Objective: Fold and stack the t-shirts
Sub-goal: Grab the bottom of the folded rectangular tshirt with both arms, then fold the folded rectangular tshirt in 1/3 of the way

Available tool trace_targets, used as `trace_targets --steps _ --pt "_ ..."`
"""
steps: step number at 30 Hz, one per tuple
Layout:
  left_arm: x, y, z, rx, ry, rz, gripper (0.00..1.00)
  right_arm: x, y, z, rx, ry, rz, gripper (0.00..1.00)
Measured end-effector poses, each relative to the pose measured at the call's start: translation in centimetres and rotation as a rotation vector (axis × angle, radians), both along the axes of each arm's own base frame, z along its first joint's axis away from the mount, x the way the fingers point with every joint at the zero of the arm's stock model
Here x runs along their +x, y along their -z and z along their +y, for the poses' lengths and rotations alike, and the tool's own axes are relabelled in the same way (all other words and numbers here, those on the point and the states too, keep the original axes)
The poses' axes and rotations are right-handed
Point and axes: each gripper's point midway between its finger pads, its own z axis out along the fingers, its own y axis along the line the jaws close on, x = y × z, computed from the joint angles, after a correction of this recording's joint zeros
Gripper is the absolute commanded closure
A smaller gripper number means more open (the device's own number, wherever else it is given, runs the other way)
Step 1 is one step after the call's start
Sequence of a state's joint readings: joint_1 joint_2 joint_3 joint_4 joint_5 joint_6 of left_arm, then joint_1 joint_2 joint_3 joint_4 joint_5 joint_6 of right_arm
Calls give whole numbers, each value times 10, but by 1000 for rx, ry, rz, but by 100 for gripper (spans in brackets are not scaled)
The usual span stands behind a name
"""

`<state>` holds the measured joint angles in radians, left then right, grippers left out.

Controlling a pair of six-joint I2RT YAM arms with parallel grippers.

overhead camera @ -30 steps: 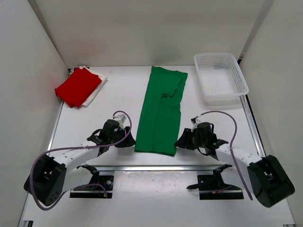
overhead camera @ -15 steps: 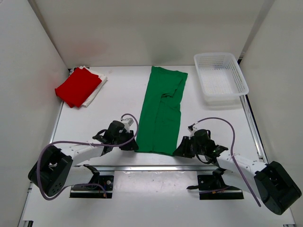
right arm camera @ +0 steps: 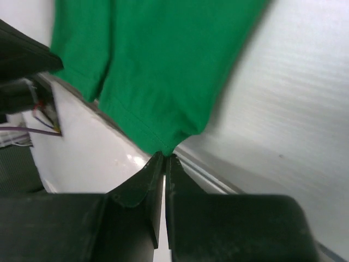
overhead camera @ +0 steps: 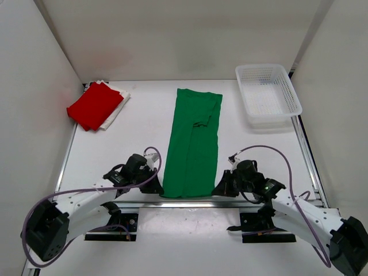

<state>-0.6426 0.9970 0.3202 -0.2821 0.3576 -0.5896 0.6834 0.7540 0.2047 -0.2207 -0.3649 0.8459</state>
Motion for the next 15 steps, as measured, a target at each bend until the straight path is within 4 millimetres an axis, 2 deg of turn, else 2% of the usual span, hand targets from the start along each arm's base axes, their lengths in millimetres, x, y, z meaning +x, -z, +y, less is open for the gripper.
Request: trace_targets --steps 2,4,7,9,12,15 --pt "3 -15 1 -19 -23 -9 100 11 -16 -2 18 27 -29 100" --pt "19 -38 -5 -46 -51 -44 100 32 -32 -6 37 71 -70 100" --pt "68 -84 -24 -109 -107 -151 100 71 -49 -20 40 147 -120 100" --pt "102 -105 -35 -135 -147 -219 100 98 -58 -27 28 177 -152 100" --pt "157 -112 -42 -119 -230 -268 100 136 -60 -33 -2 191 -154 100" --pt "209 -99 -41 -71 -315 -276 100 179 -65 -37 -12 204 -190 100"
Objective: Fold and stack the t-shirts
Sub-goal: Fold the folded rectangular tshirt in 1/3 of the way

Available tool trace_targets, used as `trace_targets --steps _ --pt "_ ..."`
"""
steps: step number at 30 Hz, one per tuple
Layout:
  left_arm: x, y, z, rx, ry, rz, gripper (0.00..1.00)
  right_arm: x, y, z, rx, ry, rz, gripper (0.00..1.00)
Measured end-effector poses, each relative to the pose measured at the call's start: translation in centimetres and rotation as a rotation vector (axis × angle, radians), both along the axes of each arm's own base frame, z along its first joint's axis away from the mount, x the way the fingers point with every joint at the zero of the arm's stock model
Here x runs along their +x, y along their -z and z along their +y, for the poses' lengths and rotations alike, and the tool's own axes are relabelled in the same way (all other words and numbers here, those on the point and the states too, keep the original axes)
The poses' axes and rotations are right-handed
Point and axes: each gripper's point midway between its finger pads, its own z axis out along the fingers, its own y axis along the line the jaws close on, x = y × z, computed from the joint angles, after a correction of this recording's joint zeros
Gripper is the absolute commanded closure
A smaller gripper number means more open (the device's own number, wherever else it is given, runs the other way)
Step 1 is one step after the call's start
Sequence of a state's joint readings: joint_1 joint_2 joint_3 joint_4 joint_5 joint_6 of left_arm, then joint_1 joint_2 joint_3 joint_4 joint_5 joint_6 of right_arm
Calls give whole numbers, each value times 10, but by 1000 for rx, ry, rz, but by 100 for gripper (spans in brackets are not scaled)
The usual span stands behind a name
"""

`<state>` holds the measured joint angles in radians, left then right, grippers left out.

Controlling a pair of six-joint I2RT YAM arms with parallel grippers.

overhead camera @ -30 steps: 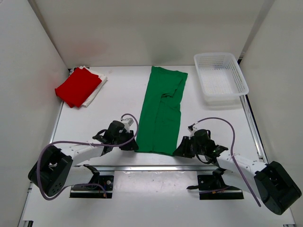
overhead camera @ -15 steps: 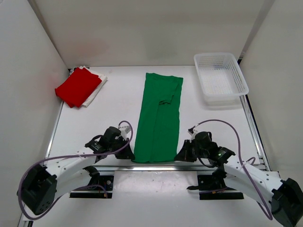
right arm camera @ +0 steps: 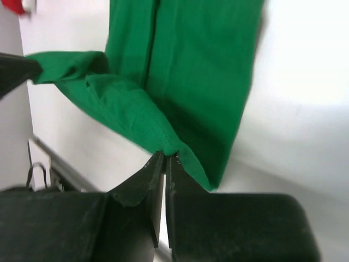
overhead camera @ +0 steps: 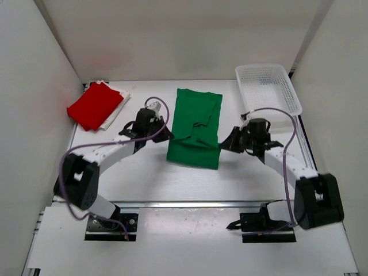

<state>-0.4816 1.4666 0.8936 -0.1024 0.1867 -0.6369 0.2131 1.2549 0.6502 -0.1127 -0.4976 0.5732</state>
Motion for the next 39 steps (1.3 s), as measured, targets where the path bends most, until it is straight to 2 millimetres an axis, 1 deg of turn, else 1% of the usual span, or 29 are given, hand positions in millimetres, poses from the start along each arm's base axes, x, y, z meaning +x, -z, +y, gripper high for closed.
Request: trace_targets --steps 3,6,8,10,11,12,13,14,15,16,17,18,19,22,24,25,26,27,28,29,30,32,35,36,37,39 --pt "40 17 4 31 -63 19 100 42 0 -5 10 23 -29 100" --pt "74 30 5 37 -102 31 100 68 10 -12 12 45 -21 100" --pt "87 40 3 37 -111 40 100 85 16 -13 11 50 -14 100" --pt "98 50 0 42 -116 49 95 103 21 -13 9 52 -13 100" --pt "102 55 -1 45 -116 55 89 110 24 -12 8 51 -13 100" --pt "106 59 -2 47 -115 59 81 117 26 -12 6 52 -14 100" --pt "110 64 -3 46 -116 62 77 122 29 -12 3 51 -13 100" --pt "112 69 -4 41 -117 64 67 128 33 -11 1 51 -8 100" --pt "113 73 -4 36 -118 72 60 133 36 -11 -3 51 -5 95" --pt "113 76 -4 32 -118 77 57 138 40 -11 -7 52 -1 88" --pt "113 76 -4 23 -121 80 52 141 43 -11 -12 52 2 84" --pt "113 75 -2 11 -129 73 51 143 46 -12 -19 53 3 75" --pt "113 72 -1 3 -136 65 52 144 47 -13 -24 55 4 69" --pt "103 59 6 -11 -157 33 56 144 45 -15 -42 62 -5 61" --pt "89 43 8 -32 -163 -4 56 143 37 -19 -70 80 -33 60" --pt "79 34 7 -47 -158 -27 57 139 31 -20 -86 90 -53 66" --pt "69 27 3 -62 -146 -44 57 135 23 -21 -100 98 -78 81" --pt "59 23 -3 -74 -129 -61 58 130 16 -21 -110 102 -108 89" --pt "48 21 -11 -85 -106 -74 58 122 10 -17 -114 95 -132 100" --pt "38 24 -17 -90 -86 -73 59 115 5 -11 -113 79 -153 100" --pt "28 31 -25 -90 -58 -62 62 110 2 -2 -105 55 -165 100" --pt "13 55 -31 -80 -22 -10 62 104 4 18 -94 -3 -175 100" --pt "-1 97 -16 -34 -40 89 63 91 26 44 -94 -85 -135 100" --pt "-4 100 -15 -49 -39 99 62 85 34 52 -92 -110 -113 100" --pt "-3 99 -13 -53 -46 95 63 79 41 57 -91 -127 -97 100" --pt "-6 99 -10 -58 -49 88 62 65 54 60 -91 -141 -70 99"
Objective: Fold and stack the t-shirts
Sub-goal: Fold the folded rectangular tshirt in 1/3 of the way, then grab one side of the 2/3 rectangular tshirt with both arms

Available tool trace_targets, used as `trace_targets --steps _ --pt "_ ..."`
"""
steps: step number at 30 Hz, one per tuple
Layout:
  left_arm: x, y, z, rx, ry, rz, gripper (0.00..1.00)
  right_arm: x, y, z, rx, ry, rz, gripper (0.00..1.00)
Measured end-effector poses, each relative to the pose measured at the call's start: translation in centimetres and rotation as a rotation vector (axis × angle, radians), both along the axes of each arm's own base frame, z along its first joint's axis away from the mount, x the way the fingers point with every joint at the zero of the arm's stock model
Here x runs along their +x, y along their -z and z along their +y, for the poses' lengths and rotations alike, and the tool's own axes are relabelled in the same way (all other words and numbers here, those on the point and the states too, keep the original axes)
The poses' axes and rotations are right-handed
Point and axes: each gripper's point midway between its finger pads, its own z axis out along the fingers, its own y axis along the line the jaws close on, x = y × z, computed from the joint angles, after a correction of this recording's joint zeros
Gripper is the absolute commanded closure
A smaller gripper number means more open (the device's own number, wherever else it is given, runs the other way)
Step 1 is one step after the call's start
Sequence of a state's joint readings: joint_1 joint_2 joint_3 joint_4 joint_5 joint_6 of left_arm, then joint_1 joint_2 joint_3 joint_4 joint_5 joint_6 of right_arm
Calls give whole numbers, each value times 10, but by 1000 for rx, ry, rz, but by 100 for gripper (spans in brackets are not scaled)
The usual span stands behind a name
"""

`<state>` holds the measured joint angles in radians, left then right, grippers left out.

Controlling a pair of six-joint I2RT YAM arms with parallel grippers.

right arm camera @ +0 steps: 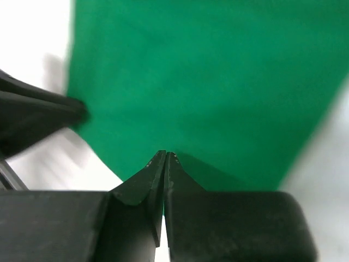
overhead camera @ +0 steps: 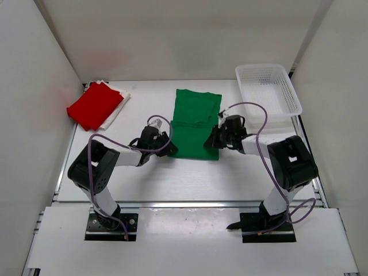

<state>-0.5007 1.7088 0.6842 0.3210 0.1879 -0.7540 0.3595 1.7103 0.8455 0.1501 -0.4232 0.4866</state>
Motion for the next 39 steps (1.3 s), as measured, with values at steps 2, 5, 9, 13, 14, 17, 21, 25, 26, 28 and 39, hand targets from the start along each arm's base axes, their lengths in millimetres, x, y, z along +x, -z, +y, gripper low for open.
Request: trace_targets --steps 2,5,9,13,14,17,21,25,26,28,39 --pt "-9 0 2 -17 4 -3 59 -17 16 -7 -7 11 40 100" --pt "-28 -3 10 -53 2 -2 54 -39 31 -14 10 17 83 100" --pt "-46 -17 22 -73 -10 -16 48 -49 24 -18 20 14 65 89" --pt "-49 -41 31 -70 -24 -85 42 -64 1 -27 47 29 2 67" --pt "-50 -45 34 -64 -30 -100 41 -66 -6 -31 55 39 -26 64" --pt "-52 -42 41 -30 -37 -99 41 -77 -16 -44 61 74 -76 63" --pt "-60 -18 50 43 -35 -35 39 -91 2 -63 32 125 -33 62" --pt "-68 -2 50 73 -20 6 40 -108 25 -69 17 133 46 61" --pt "-67 -1 48 72 -16 2 41 -108 25 -66 22 125 44 61" --pt "-65 -1 45 67 -11 -4 43 -106 25 -62 32 112 45 64" --pt "-61 9 35 63 -7 9 92 -90 33 -48 72 95 76 100"
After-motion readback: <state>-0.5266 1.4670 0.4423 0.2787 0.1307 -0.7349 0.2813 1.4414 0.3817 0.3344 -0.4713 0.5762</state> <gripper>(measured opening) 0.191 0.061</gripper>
